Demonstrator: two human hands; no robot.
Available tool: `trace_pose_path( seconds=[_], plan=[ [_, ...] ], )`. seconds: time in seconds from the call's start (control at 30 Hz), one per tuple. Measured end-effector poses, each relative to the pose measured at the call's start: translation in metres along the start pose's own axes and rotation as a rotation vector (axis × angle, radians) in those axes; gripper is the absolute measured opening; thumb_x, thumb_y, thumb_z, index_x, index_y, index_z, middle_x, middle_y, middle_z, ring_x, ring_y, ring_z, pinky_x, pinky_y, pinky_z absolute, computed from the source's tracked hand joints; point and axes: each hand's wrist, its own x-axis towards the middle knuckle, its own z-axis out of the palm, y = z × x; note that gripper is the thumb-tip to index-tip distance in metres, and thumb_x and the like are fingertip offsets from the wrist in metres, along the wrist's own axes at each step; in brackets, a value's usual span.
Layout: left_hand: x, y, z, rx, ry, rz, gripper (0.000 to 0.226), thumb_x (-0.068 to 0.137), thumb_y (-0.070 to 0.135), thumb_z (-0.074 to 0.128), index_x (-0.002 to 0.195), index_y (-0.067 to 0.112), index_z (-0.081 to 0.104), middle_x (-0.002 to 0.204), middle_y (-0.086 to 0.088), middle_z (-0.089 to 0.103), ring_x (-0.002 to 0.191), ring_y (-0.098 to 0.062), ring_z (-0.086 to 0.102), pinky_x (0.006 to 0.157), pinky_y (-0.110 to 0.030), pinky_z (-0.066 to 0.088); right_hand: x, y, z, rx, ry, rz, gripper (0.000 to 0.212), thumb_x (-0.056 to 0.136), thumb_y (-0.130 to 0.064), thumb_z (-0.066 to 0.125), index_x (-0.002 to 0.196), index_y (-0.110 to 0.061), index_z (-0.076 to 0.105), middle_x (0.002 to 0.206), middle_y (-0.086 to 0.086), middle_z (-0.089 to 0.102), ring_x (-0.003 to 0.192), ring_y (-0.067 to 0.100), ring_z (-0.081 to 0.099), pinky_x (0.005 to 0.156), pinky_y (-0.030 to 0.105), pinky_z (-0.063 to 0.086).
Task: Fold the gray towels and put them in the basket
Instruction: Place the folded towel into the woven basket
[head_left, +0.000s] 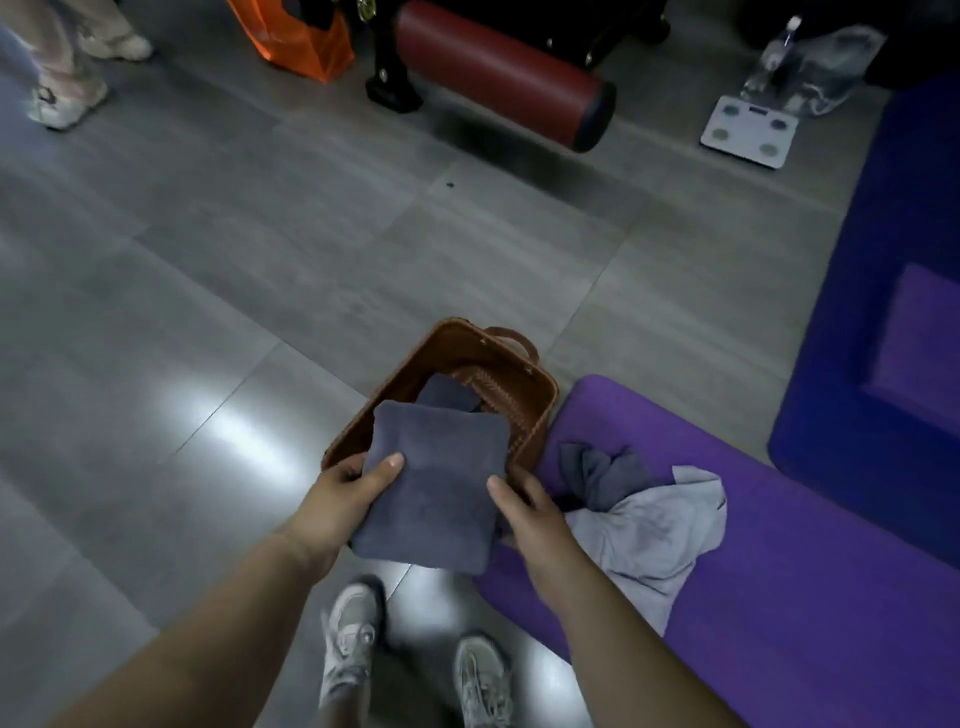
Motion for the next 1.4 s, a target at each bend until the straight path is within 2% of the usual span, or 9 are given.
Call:
trace_pose_path(
  seconds=[0.13,0.23,0.33,0.5,0.73,0.87,1.03,1.2,1.4],
  plan=[
    [0.094,-0.032,0.000,0.120,0.011,-0.001,0.013,0.088,0.027,0.057,0.075,0.026,0.056,0.079,0.004,0.061,0.077,-0.017,0.059,0.075,-0.028,0.048,0.084,0.044,-0.040,-0.218,0.274,-0.014,0.054,0.093,-0.016,0.049,0.143,-0.011,0.027,0.145,0.009,0.036,0.134,0.020,0.034,0.095,0.012,0.029],
    [0.162,-0.069,-0.001,0.272,0.007,-0.011,0.015,0.088,0.032,0.054,0.084,0.019,0.059,0.084,-0.002,0.062,0.081,-0.021,0.057,0.071,-0.029,0.047,0.146,0.084,-0.058,-0.290,0.353,-0.024,0.066,0.092,-0.020,0.051,0.146,-0.011,0.015,0.153,0.006,0.020,0.141,0.020,0.021,0.117,0.031,0.018],
    [0.231,-0.102,0.004,0.344,-0.089,-0.001,0.031,0.090,0.033,0.051,0.108,0.010,0.059,0.102,-0.009,0.060,0.092,-0.026,0.057,0.079,-0.032,0.045,0.201,0.115,-0.060,-0.279,0.371,-0.079,0.075,0.091,-0.027,0.053,0.148,-0.015,0.005,0.155,-0.001,0.013,0.143,0.016,0.014,0.118,0.030,0.013],
    [0.333,-0.154,0.045,0.484,-0.189,0.054,0.042,0.089,0.038,0.050,0.116,0.005,0.055,0.117,-0.015,0.060,0.109,-0.032,0.056,0.096,-0.038,0.044,0.273,0.159,-0.058,-0.318,0.391,-0.243,0.076,0.090,-0.028,0.052,0.148,-0.021,0.004,0.155,-0.004,0.015,0.143,0.016,0.016,0.119,0.037,0.016],
    [0.411,-0.201,0.099,0.679,-0.353,0.116,0.042,0.091,0.039,0.048,0.113,0.004,0.056,0.117,-0.017,0.059,0.109,-0.032,0.054,0.094,-0.039,0.042,0.302,0.187,-0.062,-0.142,0.370,-0.390,0.056,0.095,-0.016,0.041,0.145,-0.025,0.017,0.148,-0.007,0.033,0.135,0.008,0.031,0.112,0.023,0.027],
    [0.425,-0.212,0.106,0.796,-0.347,0.187,0.028,0.093,0.032,0.045,0.096,0.006,0.055,0.107,-0.023,0.058,0.109,-0.038,0.052,0.091,-0.041,0.039,0.299,0.185,-0.064,-0.174,0.325,-0.355,0.055,0.096,-0.017,0.039,0.146,-0.026,0.017,0.142,-0.012,0.039,0.127,0.000,0.037,0.090,-0.003,0.034],
    [0.430,-0.228,0.118,0.893,-0.333,0.226,0.041,0.097,0.029,0.036,0.120,-0.003,0.047,0.120,-0.027,0.054,0.095,-0.034,0.050,0.078,-0.038,0.038,0.300,0.185,-0.060,-0.154,0.335,-0.349,0.055,0.096,-0.020,0.040,0.146,-0.027,0.017,0.145,-0.010,0.036,0.133,0.005,0.034,0.113,0.024,0.028],
    [0.438,-0.232,0.126,0.883,-0.250,0.241,0.041,0.096,0.025,0.040,0.125,-0.003,0.046,0.128,-0.022,0.052,0.120,-0.035,0.048,0.098,-0.036,0.036,0.302,0.190,-0.061,-0.147,0.363,-0.353,0.057,0.095,-0.022,0.041,0.146,-0.027,0.016,0.148,-0.011,0.032,0.136,0.004,0.029,0.117,0.030,0.022],
    [0.425,-0.233,0.122,0.896,-0.299,0.588,0.066,0.094,0.029,0.043,0.147,0.014,0.005,0.155,-0.008,0.009,0.143,-0.023,0.013,0.114,-0.031,0.018,0.299,0.195,-0.054,-0.180,0.474,-0.471,0.055,0.095,-0.020,0.038,0.126,-0.050,0.003,0.120,-0.043,0.019,0.102,-0.041,0.020,0.082,-0.017,0.017]
  ],
)
